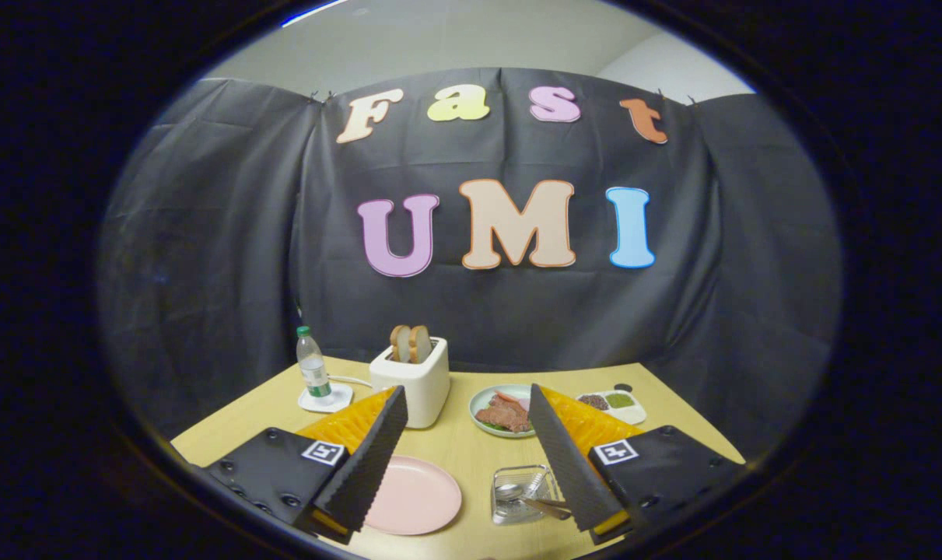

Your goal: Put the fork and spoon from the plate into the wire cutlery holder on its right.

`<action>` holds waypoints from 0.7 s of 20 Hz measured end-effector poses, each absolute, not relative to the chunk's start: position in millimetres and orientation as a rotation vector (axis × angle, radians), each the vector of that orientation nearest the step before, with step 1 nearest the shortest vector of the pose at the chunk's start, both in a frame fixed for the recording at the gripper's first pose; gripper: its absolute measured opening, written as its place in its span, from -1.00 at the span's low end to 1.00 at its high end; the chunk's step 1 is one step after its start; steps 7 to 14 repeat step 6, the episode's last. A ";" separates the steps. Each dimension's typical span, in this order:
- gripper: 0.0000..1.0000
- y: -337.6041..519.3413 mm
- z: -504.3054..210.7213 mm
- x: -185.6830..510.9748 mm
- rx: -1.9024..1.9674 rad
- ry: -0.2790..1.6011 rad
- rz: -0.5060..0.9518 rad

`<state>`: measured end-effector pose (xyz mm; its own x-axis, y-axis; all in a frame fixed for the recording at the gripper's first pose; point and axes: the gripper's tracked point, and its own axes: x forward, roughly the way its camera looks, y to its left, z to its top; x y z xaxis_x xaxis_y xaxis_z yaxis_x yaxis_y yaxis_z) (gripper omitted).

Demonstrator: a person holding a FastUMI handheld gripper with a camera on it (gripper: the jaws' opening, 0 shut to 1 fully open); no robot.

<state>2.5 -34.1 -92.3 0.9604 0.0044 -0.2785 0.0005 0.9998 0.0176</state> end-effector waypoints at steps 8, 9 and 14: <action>0.98 -24.7 -74.5 8.3 0.013 0.168 -0.021; 0.98 -24.7 -74.5 8.3 0.013 0.168 -0.021; 0.98 -24.7 -74.5 8.3 0.013 0.168 -0.021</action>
